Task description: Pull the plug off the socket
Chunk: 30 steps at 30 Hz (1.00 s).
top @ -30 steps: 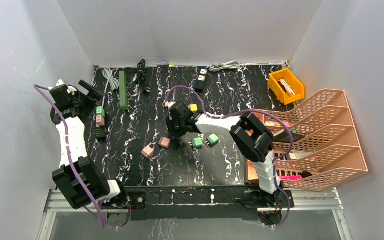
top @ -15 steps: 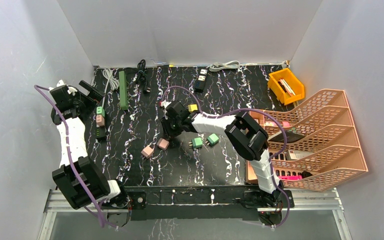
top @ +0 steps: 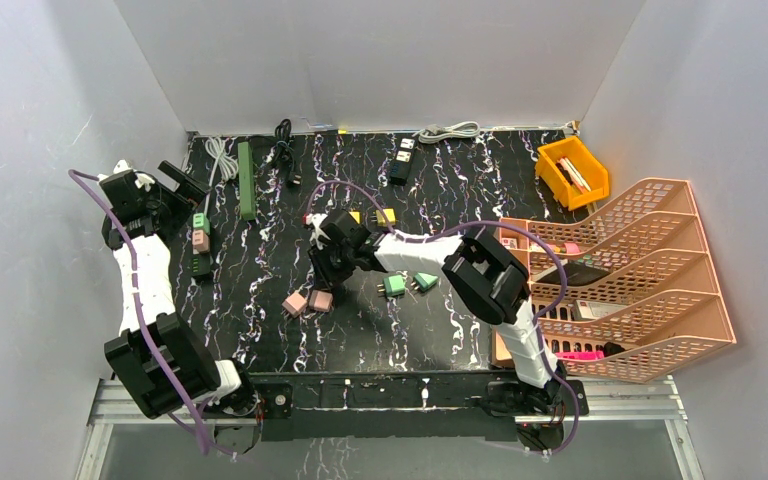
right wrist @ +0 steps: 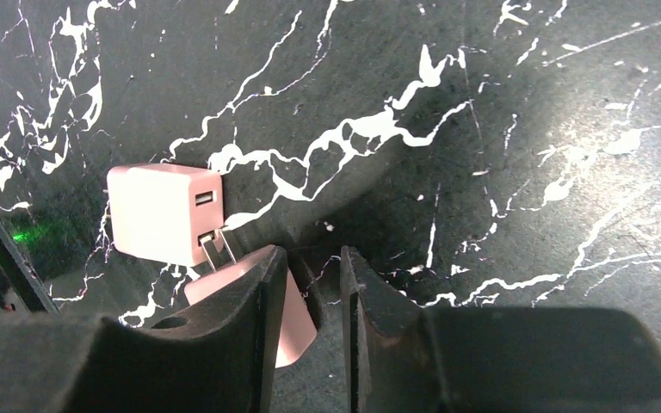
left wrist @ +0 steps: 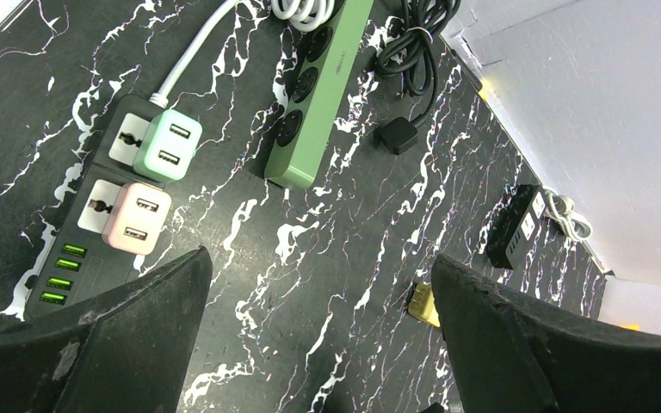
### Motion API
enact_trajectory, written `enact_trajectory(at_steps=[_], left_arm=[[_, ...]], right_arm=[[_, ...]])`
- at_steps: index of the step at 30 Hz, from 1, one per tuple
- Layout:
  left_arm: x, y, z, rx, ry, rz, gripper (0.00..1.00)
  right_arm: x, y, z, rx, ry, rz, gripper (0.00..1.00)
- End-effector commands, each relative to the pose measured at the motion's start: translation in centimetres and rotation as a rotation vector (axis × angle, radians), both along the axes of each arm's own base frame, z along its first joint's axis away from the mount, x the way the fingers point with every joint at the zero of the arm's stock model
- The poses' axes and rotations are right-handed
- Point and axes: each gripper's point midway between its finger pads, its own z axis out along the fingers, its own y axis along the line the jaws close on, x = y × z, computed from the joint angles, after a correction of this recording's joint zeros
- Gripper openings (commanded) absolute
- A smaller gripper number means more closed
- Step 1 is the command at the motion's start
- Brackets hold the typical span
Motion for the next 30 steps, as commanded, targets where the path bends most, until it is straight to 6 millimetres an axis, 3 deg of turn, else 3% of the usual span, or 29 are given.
enact_trajectory(at_steps=[1,6,10,15,26,30], left_arm=[[-0.4,-0.3,0.8,0.008,-0.027,-0.016,0.98],[-0.4,-0.3,1.0,0.011,-0.031,-0.016,0.98],[-0.4,-0.4,1.1,0.011,-0.033,-0.019,0.98],[-0.4,-0.5,1.1,0.009,-0.035,-0.023,0.98],[-0.4,-0.6,1.1,0.006,-0.04,-0.03,0.98],[-0.4,-0.6,1.1,0.006,-0.041,-0.031,0.98]], right_arm=[[1.1,1.1,3.1,0.04,-0.106,0.035,0.39],[2.7,1.6,7.3,0.095,-0.223,0.031,0.41],[1.4,2.3,9.0,0.131,-0.252,0.097,0.43],[-1.7,3.2,8.2,0.092,-0.289,0.247,0.68],[-5.2,4.6,5.5,-0.013,-0.247,0.371,0.8],[-5.3,4.9,3.9,-0.062,-0.222,0.369,0.81]])
